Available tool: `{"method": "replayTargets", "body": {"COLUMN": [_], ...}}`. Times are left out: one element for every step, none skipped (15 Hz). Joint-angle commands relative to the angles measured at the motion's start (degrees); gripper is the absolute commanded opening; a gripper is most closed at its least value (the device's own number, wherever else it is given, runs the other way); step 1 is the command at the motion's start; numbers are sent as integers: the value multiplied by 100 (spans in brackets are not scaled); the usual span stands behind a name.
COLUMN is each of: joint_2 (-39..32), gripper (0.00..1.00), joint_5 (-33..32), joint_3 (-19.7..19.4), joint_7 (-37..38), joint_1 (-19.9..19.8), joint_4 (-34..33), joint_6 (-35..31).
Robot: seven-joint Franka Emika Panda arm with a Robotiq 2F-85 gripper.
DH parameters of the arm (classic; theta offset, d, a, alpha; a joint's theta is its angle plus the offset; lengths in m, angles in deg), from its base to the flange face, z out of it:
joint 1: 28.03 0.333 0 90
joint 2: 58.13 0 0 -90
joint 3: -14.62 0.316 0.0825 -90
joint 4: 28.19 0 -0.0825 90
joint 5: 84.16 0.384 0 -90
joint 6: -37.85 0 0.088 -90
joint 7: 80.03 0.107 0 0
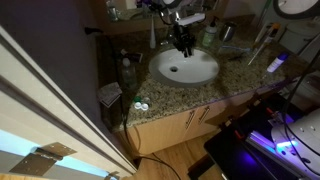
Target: Push the tap lever down then pull it up
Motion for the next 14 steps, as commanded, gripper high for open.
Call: {"method": "replayTargets", "body": {"joint_2": [447,679,1010,1296,1527,1792,2066,2327,2541,1872,2112,2293,2390,2422], "gripper": [61,69,75,82,88,96,99,100,100,99,100,100,100,100], "joint_5": [-224,-256,-289,-303,-271,-200,-147,-1,179,-50,44,87,102,105], "joint_3": [-94,-75,-59,-53,-48,-33,-26,-7,5,-55,-54,-56,-55,-53], "joint_7": [-88,-177,-284,-363,-397,-449,-487,-488,-405,-331,-331,-333,-333,-333], "joint_1": [38,-7,-57,-104,-155,-219,-276,-361,-411,-247,-297,-332,-344,-345], "joint_4": [534,768,1109,1373,1536,1739,1950,2169,2391,1478,1698,1877,1997,2064], "joint_6": [-32,-194,-449,-676,-911,-1223,-1502,-1770,-2064,-1432,-1624,-1721,-1766,-1796]}}
